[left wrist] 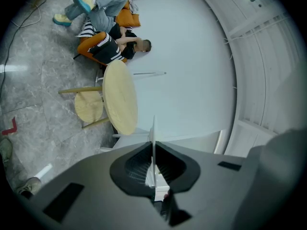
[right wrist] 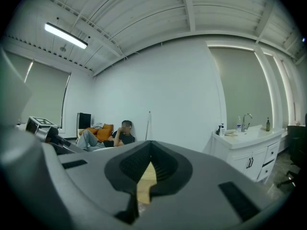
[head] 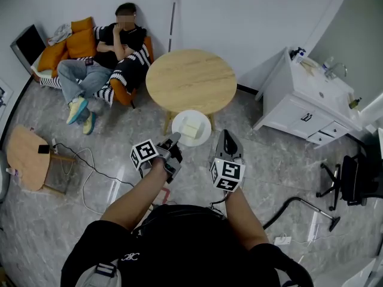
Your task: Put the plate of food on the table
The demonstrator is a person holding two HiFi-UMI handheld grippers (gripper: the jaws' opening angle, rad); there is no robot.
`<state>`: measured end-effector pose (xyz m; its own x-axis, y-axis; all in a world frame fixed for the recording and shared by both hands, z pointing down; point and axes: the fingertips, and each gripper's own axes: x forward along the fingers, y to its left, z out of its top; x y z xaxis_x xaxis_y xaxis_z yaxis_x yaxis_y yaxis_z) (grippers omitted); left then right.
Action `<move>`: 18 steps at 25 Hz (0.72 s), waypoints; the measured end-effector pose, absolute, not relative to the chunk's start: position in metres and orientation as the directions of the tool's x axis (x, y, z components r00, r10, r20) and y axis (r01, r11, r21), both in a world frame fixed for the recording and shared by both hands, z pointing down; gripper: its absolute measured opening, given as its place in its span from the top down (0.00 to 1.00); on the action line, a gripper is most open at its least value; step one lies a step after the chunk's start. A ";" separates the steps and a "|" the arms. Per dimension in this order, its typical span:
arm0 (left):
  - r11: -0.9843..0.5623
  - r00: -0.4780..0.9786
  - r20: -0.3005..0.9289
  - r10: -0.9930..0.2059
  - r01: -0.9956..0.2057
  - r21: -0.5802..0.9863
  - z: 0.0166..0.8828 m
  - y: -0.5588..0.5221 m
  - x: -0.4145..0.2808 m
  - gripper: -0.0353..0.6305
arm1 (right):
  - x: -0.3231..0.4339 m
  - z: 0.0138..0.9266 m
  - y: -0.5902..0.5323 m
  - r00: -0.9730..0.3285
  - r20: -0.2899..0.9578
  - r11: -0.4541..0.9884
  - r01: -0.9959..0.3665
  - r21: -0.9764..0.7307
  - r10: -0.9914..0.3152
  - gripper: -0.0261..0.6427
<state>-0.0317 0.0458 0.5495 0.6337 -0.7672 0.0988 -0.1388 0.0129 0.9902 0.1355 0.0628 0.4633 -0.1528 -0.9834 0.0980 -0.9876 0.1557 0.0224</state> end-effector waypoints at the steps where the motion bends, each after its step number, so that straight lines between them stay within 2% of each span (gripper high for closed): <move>1: 0.012 0.635 0.097 -0.767 -0.137 0.990 0.549 0.045 -0.033 0.91 | 0.134 0.463 0.063 -0.151 0.098 0.154 -0.988 0.023 -0.984 0.95; 18: -0.003 0.674 0.084 -0.734 -0.128 0.992 0.547 0.047 -0.071 0.91 | 0.094 0.465 0.076 -0.108 0.101 0.112 -0.993 0.026 -0.989 0.95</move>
<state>-0.0710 0.0472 0.5466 0.6742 -0.7337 0.0844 -0.1279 -0.0034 0.9918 0.0943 0.0761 0.4654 -0.1085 -0.9890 0.1007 -0.9934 0.1116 0.0263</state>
